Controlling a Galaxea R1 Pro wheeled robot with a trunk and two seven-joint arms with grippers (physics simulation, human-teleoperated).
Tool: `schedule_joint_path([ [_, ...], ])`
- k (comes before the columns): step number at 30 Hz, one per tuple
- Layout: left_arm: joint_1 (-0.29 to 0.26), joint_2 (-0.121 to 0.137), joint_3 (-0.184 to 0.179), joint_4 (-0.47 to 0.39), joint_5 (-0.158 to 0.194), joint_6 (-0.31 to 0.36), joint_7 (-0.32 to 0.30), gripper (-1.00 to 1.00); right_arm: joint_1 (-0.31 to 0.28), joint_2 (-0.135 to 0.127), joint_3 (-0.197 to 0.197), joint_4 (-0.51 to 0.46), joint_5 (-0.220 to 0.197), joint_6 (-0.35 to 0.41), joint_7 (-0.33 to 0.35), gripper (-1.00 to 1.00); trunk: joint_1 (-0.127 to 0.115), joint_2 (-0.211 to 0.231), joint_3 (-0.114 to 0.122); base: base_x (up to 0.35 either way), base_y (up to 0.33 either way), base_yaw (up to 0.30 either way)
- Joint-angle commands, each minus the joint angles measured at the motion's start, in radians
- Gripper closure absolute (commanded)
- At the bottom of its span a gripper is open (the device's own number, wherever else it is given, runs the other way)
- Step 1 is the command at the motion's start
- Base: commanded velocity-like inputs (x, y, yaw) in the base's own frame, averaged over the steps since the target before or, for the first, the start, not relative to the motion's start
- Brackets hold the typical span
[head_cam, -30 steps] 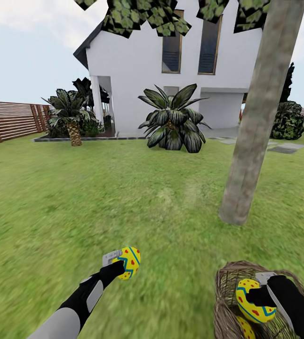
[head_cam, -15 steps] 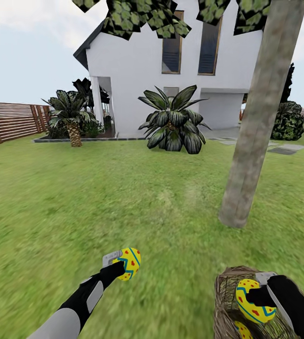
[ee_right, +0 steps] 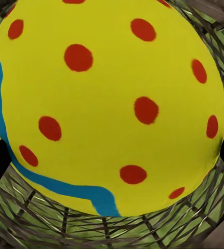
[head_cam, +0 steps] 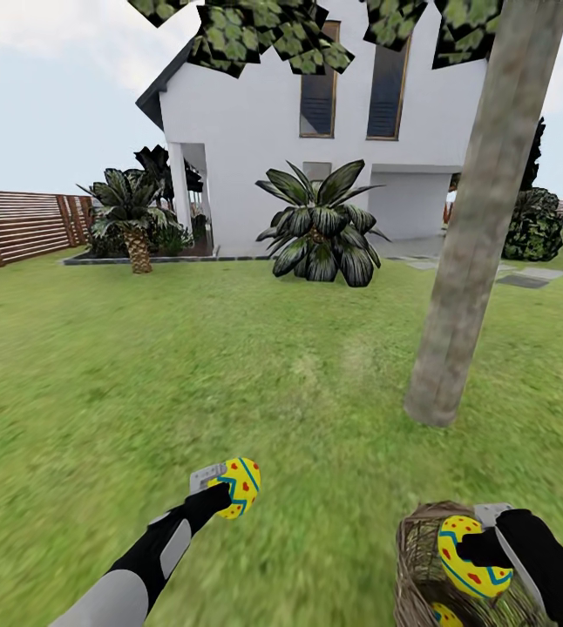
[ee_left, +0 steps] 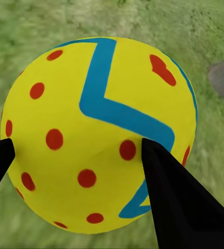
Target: Take the three Easter eggs out of the wicker basket on the lawn in the garden, then place them on the lawn next to a single tree (choose any tree) so that all three eggs are next to the same tree and none are left in the basket.
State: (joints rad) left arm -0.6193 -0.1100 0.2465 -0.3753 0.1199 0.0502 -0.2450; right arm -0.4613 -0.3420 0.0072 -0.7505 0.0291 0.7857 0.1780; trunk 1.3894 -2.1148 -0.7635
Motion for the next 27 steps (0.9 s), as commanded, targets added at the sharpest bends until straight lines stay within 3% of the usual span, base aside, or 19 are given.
schedule_joint_path([
  [1,0.0,-0.001,0.004,-0.001,0.009,0.005,-0.004,1.0,0.0,-0.001,0.001,-0.001,0.003,0.004,0.004,1.0,-0.004,0.007,0.002,0.0,0.0,0.0],
  [13,0.0,0.001,0.005,-0.001,0.009,0.005,-0.023,1.0,0.0,0.001,0.002,-0.001,0.003,0.004,0.004,1.0,-0.05,0.091,0.04,0.0,0.0,0.0],
  [19,0.0,0.0,0.005,0.001,0.009,0.005,-0.026,1.0,-0.001,0.001,0.002,-0.001,0.003,0.004,0.005,1.0,-0.073,0.133,0.059,0.0,0.191,0.0],
  [27,0.0,-0.001,0.005,0.001,0.009,0.006,-0.027,1.0,0.0,0.001,0.002,-0.001,0.003,0.004,0.005,1.0,-0.104,0.189,0.084,0.0,0.014,0.0],
])
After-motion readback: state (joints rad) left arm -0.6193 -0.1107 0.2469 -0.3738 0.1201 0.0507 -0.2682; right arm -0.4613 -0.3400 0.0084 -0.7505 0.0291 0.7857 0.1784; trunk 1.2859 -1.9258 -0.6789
